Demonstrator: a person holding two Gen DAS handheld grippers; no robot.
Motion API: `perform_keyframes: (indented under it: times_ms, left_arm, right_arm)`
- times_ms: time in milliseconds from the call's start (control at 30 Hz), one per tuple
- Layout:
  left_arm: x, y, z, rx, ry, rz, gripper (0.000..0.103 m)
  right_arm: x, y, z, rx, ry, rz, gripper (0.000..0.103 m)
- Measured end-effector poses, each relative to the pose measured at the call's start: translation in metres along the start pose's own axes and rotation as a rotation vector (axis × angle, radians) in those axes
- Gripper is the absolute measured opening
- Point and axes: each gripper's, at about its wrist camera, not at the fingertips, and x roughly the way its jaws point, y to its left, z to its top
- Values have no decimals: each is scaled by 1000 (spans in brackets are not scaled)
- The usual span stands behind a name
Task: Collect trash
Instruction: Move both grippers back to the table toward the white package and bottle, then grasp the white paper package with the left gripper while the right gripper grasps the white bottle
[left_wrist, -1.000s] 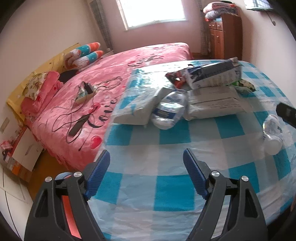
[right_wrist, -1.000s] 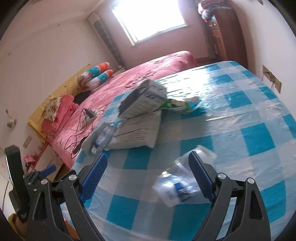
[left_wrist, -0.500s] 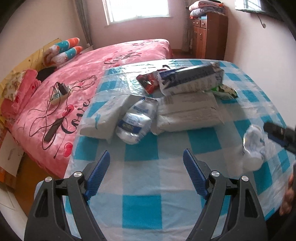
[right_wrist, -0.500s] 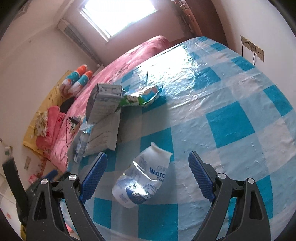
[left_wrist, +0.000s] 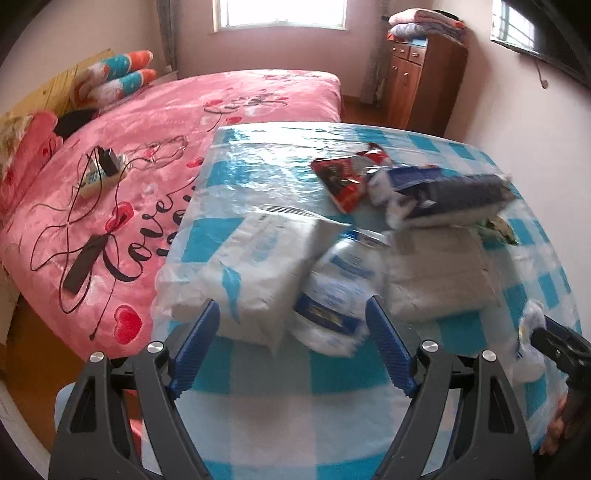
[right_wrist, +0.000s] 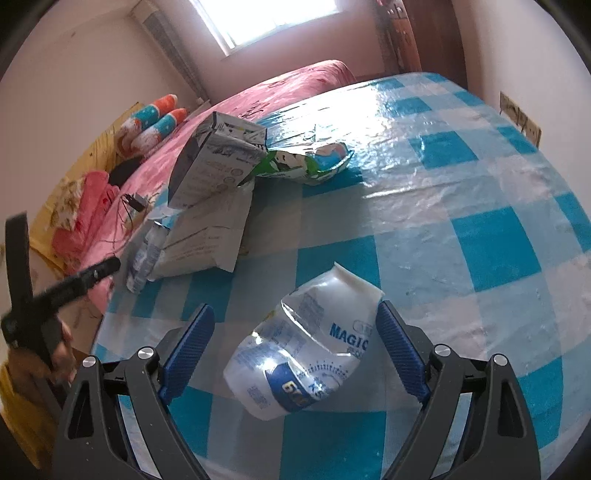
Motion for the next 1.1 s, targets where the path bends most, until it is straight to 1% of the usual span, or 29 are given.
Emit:
perform_keyframes:
  times_ms: [33,133,300,533,633,700,800,833,867,900,1033,1100]
  left_arm:
    - [3,3,2,-2,2,-3,82]
    - [16,14,11,-4,22,-43,82]
    - [40,26,23,6,62,-65,82]
    - [55,34,27,22,53,-85,82]
    - [64,31,24,46,65,-79,82]
    - [66,30,22,48,60,-73,82]
    - [64,28,20,41,40,-72,80]
    - [63,28,19,29,33,-75,78]
    - [62,28,18,23,29,-74,73]
    - [61,27,18,20,26,-75,72]
    - [56,16,12,33,15,-59,68]
    - [52,10,9,34,9,-68,66]
  right_arm:
    - [1,0,1,-5,-3,-2,88]
    - [4,1,3,-19,-9,-8,88]
    - [9,1,8,-31,-17,1,88]
    - [10,1,8,-45,-33,17,88]
    - [10,-1,9,-37,-34,39,88]
    - [11,-3,10,-32,-37,50,88]
    - [11,0,10,-49,-37,44,88]
    - [12,2,10,-57,-35,41,86]
    - [13,3,11,-65,-35,33,80]
    - [13,4,11,-71,-35,23,75]
    - [16,10,13,-96,-28,-20,65]
    - [19,12,14,-115,-22,-42,56]
